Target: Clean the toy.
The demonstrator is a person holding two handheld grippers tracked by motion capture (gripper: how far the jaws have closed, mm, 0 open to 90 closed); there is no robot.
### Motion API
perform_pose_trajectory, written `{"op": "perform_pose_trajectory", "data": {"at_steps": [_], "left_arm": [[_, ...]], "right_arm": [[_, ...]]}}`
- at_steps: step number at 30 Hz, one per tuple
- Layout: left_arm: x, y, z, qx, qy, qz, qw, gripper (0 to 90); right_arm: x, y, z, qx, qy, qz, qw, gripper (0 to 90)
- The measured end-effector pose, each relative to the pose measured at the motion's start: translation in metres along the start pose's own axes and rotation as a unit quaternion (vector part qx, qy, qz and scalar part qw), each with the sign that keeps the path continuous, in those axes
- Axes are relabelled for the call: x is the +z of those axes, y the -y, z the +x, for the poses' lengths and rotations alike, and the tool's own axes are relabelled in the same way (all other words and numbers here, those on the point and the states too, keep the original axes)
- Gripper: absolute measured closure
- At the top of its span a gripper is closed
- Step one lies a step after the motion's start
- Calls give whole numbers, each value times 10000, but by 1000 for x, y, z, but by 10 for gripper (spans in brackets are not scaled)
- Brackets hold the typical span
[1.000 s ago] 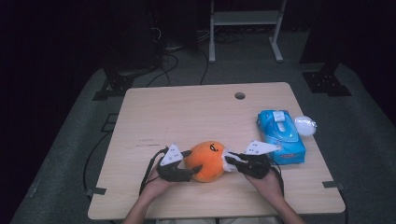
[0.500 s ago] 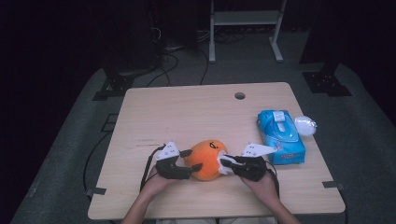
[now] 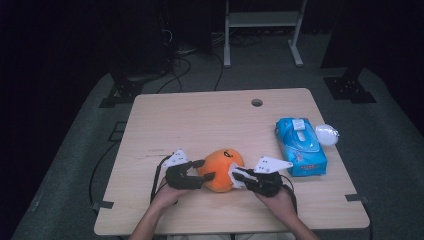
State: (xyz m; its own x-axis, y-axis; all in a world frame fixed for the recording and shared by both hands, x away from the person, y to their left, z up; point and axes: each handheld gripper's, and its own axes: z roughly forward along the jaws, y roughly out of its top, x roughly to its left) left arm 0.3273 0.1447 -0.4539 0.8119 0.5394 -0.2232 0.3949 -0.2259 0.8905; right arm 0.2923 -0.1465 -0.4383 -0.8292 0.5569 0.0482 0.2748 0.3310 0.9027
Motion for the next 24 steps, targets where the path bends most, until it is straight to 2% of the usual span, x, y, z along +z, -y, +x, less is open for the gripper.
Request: {"op": "perform_pose_trajectory", "data": {"at_steps": [2,4,6,7,9,11,13,14,15,17,18,20,22,24], "left_arm": [[2,0,0,-162,0,-67,9998,361],[3,-1,-1,-115,-36,-37,9999,365],[2,-1,-1,-42,-107,28,9999,373],[1,-1,-1,-58,-113,31,9999,376],[1,1,0,-28,-113,31,9999,378],[0,2,0,28,-99,49,9999,378],[1,2,0,40,-66,44,10000,374],[1,2,0,40,-66,44,10000,358],[1,-1,-2,-36,34,11,10000,320],[3,-5,-4,-173,-20,4,9998,213],[5,-6,-6,-128,-117,41,9998,192],[6,-5,-6,35,-236,114,9997,226],[5,-4,-5,28,-255,123,9996,265],[4,-2,-3,198,-299,128,9993,303]], "right_arm": [[5,-3,11,-156,-251,-6,9996,776],[15,-3,26,-404,-459,124,9981,775],[22,-3,36,-685,-396,233,9966,776],[21,-4,34,-650,-403,203,9969,775],[14,-5,23,-463,-267,79,9985,776],[5,-5,5,-146,-51,-73,9999,776],[-1,-2,-13,226,135,-135,9996,775],[-2,1,-18,350,140,-132,9992,775],[-2,3,-20,426,113,-137,9989,775],[2,6,-14,423,24,-115,9990,775],[4,6,-9,394,-110,-112,9991,775],[7,4,0,269,-318,-86,9991,775],[7,3,2,207,-308,-80,9993,774],[3,0,-8,325,-183,-161,9992,775]]}}
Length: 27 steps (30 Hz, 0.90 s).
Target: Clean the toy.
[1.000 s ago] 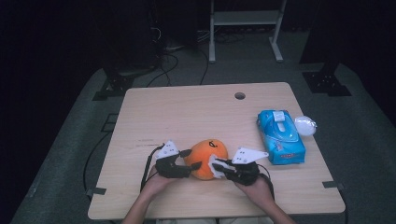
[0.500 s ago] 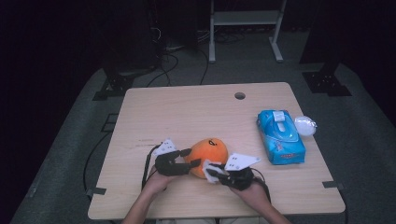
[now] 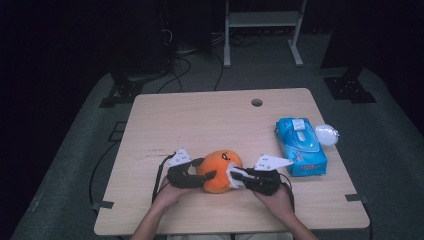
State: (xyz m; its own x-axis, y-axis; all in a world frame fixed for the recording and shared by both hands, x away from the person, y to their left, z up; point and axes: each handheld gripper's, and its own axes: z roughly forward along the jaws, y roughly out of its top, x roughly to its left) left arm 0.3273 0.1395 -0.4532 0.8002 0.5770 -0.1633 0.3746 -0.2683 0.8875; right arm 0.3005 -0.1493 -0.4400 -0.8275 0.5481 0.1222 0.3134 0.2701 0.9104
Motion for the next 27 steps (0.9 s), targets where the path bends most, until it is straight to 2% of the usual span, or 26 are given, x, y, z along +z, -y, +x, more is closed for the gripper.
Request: {"op": "perform_pose_trajectory", "data": {"at_steps": [3,5,7,11,13,16,18,20,21,24,27], "left_arm": [[0,1,0,31,8,-20,10000,311],[1,1,-2,63,6,-9,10000,314],[1,1,-3,215,5,48,9998,319],[0,3,-3,305,106,34,9995,325],[-1,3,-4,354,104,44,9993,329],[0,2,-7,469,123,32,9988,335],[1,2,-10,543,142,32,9984,335],[1,1,-13,658,168,53,9977,334],[1,1,-14,718,175,83,9972,331],[2,1,-16,834,257,48,9962,332],[3,0,-18,897,236,45,9957,331]], "right_arm": [[-4,4,-15,266,277,-57,9992,775],[-5,9,-22,474,307,-67,9984,775],[-5,10,-21,573,217,-138,9980,775],[-3,0,-7,339,-34,-248,9991,774],[-3,-2,-8,242,26,-215,9995,774],[-4,5,-21,483,199,-229,9984,774],[-6,10,-31,828,218,-263,9960,773],[-8,10,-32,942,202,-276,9950,773],[-9,8,-29,907,180,-319,9952,773],[-9,-3,-15,542,70,-398,9977,773],[-8,-7,-13,410,158,-361,9984,773]]}}
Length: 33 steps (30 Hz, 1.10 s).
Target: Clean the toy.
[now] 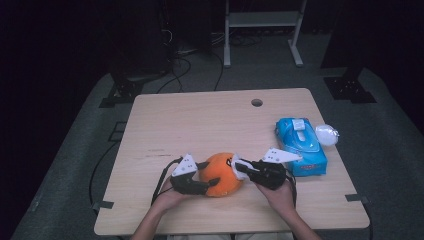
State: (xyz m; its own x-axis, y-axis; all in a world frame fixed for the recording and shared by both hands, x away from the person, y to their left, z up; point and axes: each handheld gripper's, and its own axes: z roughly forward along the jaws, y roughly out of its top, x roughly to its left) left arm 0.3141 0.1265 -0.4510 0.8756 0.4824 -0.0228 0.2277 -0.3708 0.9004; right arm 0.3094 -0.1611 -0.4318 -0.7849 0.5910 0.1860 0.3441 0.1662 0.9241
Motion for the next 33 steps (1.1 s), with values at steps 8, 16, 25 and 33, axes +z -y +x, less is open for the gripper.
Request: {"op": "perform_pose_trajectory", "data": {"at_steps": [8,16,25,33], "left_arm": [[-4,-1,2,33,-107,119,9999,231],[-4,-5,-2,267,-69,83,9996,269],[-1,-5,-2,301,-141,174,9993,261],[-1,-9,-8,384,-267,151,9988,164]], "right_arm": [[1,7,0,85,98,106,9999,774],[7,-6,15,-435,169,189,9987,773],[3,3,12,-333,207,171,9991,774],[8,2,8,-553,431,321,9970,775]]}}
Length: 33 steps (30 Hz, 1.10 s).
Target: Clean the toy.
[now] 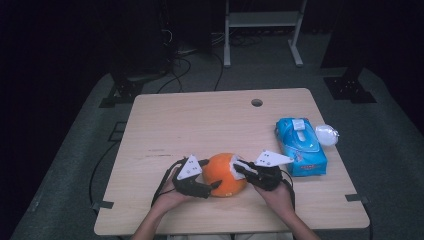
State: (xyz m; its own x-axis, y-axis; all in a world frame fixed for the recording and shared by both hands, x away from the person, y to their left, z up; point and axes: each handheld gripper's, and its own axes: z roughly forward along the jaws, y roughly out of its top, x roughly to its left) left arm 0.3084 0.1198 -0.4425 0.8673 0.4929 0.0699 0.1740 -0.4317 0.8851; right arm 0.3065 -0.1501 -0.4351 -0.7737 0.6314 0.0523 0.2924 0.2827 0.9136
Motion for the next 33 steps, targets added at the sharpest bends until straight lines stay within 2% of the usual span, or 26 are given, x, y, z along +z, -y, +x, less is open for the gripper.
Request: {"op": "perform_pose_trajectory", "data": {"at_steps": [1,4,5,6,7,8,10,12,15,16,18,19,20,21,22,23,24,25,26,27,29,30,31,32,33], "left_arm": [[-2,0,3,-140,-55,-121,9998,134],[-3,2,4,-285,-105,-96,9995,114],[-2,2,5,-372,-58,-30,9993,120],[-1,2,5,-348,18,85,9994,148],[-1,2,5,-348,18,85,9994,185],[1,2,2,-96,21,144,9998,217],[2,1,0,17,98,87,9999,243],[2,-2,-5,234,34,110,9997,244],[0,-2,-5,190,27,64,9998,206],[-3,-3,-3,140,29,56,9999,186],[-8,-3,-1,-9,-26,4,10000,165],[-8,-3,-1,-9,-26,4,10000,130],[-8,-3,1,-186,-112,86,9997,130],[-7,-1,5,-455,-78,68,9989,103],[-5,0,6,-557,-44,102,9984,103],[-3,0,6,-566,37,171,9982,108],[-1,1,5,-469,111,217,9986,144],[2,1,2,-295,87,300,9991,174],[2,1,2,-295,87,300,9991,209],[2,1,1,-252,80,293,9992,209],[1,-1,-3,15,39,304,9995,232],[1,-1,-3,15,39,304,9995,237],[1,-2,-6,93,21,289,9995,237],[1,-2,-10,308,-20,330,9990,245],[1,-2,-10,308,-20,330,9990,248]], "right_arm": [[-1,3,-2,92,-6,-14,10000,775],[-4,5,-8,217,-11,9,9998,775],[-5,5,-8,231,-13,12,9997,775],[-5,5,-7,266,-28,-2,9996,774],[-5,2,-3,168,-25,-39,9998,775],[-6,-2,3,50,-38,-55,10000,775],[-4,-10,14,-170,-223,-126,9995,774],[0,-17,20,-443,-170,-100,9988,774],[2,-17,15,-342,-56,14,9994,774],[3,-10,8,-237,47,134,9996,775],[0,-3,4,-92,48,135,9999,775],[0,-3,4,-92,48,135,9999,775],[-2,-1,2,-13,52,127,9999,775],[-5,1,-3,143,22,124,9998,775],[-5,1,-4,158,27,110,9998,775],[-5,1,-4,180,23,103,9998,775],[-5,0,-2,160,20,78,9998,775],[-5,-2,2,88,-6,66,9999,775],[-5,-2,2,88,-6,66,9999,775],[-4,-5,9,-36,-64,6,10000,774],[-1,-11,21,-171,-357,-92,9992,774],[2,-12,26,-285,-429,-115,9986,774],[2,-12,26,-285,-429,-115,9986,774],[7,-14,35,-404,-557,-89,9976,774],[8,-15,37,-488,-543,-57,9973,775]]}}
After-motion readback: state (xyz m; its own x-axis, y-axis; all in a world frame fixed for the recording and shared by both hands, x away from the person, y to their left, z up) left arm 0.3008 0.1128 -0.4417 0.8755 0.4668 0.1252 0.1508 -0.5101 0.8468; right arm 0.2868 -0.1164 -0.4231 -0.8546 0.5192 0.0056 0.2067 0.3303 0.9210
